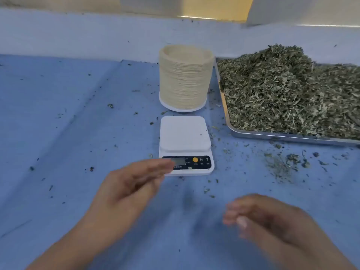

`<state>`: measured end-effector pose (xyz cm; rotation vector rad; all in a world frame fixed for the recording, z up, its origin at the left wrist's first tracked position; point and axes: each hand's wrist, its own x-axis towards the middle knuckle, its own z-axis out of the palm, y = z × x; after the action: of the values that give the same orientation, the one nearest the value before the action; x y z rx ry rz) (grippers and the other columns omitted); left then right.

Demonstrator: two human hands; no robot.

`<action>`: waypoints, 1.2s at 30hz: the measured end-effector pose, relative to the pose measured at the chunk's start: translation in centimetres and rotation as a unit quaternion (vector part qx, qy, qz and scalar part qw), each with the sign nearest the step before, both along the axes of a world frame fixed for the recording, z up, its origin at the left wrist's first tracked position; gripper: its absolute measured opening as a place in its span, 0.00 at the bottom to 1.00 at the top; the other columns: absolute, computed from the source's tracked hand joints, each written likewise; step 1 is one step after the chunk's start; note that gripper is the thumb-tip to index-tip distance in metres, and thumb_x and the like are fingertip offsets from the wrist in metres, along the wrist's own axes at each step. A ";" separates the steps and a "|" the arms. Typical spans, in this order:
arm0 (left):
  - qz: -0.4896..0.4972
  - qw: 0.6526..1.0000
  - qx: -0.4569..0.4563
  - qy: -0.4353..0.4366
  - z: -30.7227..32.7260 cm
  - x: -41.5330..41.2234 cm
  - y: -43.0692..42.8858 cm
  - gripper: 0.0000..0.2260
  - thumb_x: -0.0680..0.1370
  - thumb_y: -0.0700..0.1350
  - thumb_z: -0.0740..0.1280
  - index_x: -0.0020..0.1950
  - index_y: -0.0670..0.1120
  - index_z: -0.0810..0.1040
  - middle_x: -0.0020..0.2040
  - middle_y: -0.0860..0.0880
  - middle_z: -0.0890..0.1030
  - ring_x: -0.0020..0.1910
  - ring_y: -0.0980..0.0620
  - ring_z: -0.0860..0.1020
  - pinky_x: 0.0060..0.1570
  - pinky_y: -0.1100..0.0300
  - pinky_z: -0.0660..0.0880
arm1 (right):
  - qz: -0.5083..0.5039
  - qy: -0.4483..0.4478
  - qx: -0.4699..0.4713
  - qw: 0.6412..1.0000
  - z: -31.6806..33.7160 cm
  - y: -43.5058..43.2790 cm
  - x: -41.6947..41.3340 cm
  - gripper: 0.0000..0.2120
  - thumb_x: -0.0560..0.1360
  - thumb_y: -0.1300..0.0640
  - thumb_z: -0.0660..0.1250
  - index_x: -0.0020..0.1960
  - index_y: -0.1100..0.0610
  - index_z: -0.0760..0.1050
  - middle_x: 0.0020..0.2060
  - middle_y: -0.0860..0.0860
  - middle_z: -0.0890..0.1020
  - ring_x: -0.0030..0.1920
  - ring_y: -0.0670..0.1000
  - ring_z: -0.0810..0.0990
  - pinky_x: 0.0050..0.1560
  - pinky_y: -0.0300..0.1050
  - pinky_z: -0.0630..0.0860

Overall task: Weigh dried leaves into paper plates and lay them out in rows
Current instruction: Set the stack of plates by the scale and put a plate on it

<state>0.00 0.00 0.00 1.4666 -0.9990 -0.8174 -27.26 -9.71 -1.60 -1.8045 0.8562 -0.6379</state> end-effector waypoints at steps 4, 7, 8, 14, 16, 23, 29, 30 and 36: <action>0.043 0.991 0.033 -0.121 -0.8 2.6 -8.0 0.20 0.81 0.37 0.64 0.71 0.54 0.78 0.62 0.65 0.79 0.59 0.71 0.77 0.60 0.78 0.69 | -0.045 0.026 -0.075 0.996 0.5 -5.3 7.4 0.16 0.76 0.53 0.70 0.62 0.39 0.77 0.57 0.34 0.81 0.57 0.38 0.81 0.59 0.37 0.77; 0.070 0.980 0.060 -0.176 -2.9 3.8 -12.2 0.23 0.82 0.43 0.62 0.77 0.55 0.69 0.59 0.62 0.77 0.50 0.74 0.75 0.50 0.80 0.65 | -0.036 0.122 -0.151 0.980 -0.7 -8.1 10.7 0.27 0.77 0.51 0.69 0.73 0.38 0.64 0.64 0.40 0.76 0.52 0.42 0.79 0.49 0.29 0.69; 0.078 0.980 0.073 -0.166 -3.5 4.2 -13.1 0.24 0.82 0.44 0.61 0.79 0.54 0.67 0.63 0.59 0.77 0.54 0.69 0.76 0.54 0.75 0.67 | -0.018 0.146 -0.169 0.975 -1.4 -9.1 11.4 0.31 0.77 0.52 0.68 0.75 0.40 0.60 0.71 0.44 0.71 0.59 0.44 0.76 0.52 0.32 0.67; 0.108 0.992 0.061 -0.026 -4.6 4.4 -15.4 0.23 0.83 0.43 0.59 0.79 0.49 0.68 0.76 0.51 0.72 0.76 0.52 0.68 0.77 0.48 0.63 | 0.013 0.144 -0.076 0.987 -3.0 -12.2 13.1 0.37 0.77 0.58 0.66 0.77 0.36 0.53 0.79 0.45 0.60 0.73 0.52 0.67 0.41 0.22 0.67; 0.108 0.993 0.050 -0.010 -4.7 4.5 -15.4 0.22 0.83 0.43 0.59 0.78 0.49 0.69 0.76 0.52 0.72 0.75 0.52 0.69 0.77 0.48 0.64 | 0.023 0.125 -0.070 0.989 -3.3 -12.3 12.6 0.38 0.77 0.59 0.67 0.77 0.35 0.53 0.79 0.41 0.56 0.75 0.50 0.62 0.44 0.21 0.67; 0.116 0.992 0.042 -0.009 -4.6 4.2 -15.3 0.22 0.84 0.44 0.58 0.80 0.51 0.67 0.78 0.54 0.69 0.77 0.55 0.66 0.78 0.50 0.61 | 0.043 0.114 -0.072 0.990 -3.4 -12.4 12.3 0.40 0.78 0.56 0.71 0.76 0.31 0.51 0.78 0.36 0.56 0.77 0.45 0.58 0.66 0.41 0.61; 0.107 0.993 0.050 -0.025 -4.3 4.1 -15.3 0.23 0.85 0.44 0.57 0.81 0.50 0.65 0.78 0.53 0.69 0.77 0.55 0.65 0.78 0.49 0.61 | 0.060 0.057 0.033 0.996 -3.2 -13.0 11.9 0.43 0.69 0.60 0.68 0.71 0.23 0.56 0.71 0.34 0.69 0.69 0.56 0.73 0.64 0.65 0.75; 0.109 0.993 0.049 -0.022 -4.4 4.1 -15.4 0.23 0.85 0.44 0.57 0.81 0.50 0.65 0.78 0.54 0.68 0.77 0.55 0.65 0.78 0.50 0.61 | 0.071 0.049 0.038 0.996 -3.2 -13.1 11.8 0.44 0.68 0.62 0.66 0.71 0.23 0.57 0.70 0.33 0.69 0.70 0.56 0.72 0.65 0.67 0.73; 0.120 0.992 0.039 -0.029 -4.7 4.0 -15.7 0.23 0.85 0.46 0.57 0.81 0.52 0.64 0.79 0.56 0.66 0.76 0.59 0.63 0.69 0.64 0.58 | 0.087 0.048 0.054 0.994 -3.3 -13.5 11.7 0.46 0.66 0.65 0.63 0.72 0.24 0.56 0.75 0.32 0.62 0.74 0.41 0.66 0.73 0.59 0.68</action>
<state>4.02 -15.71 -4.65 1.6492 -0.8218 -0.6483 -15.57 -23.17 -4.93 -1.7994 0.7715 -0.3871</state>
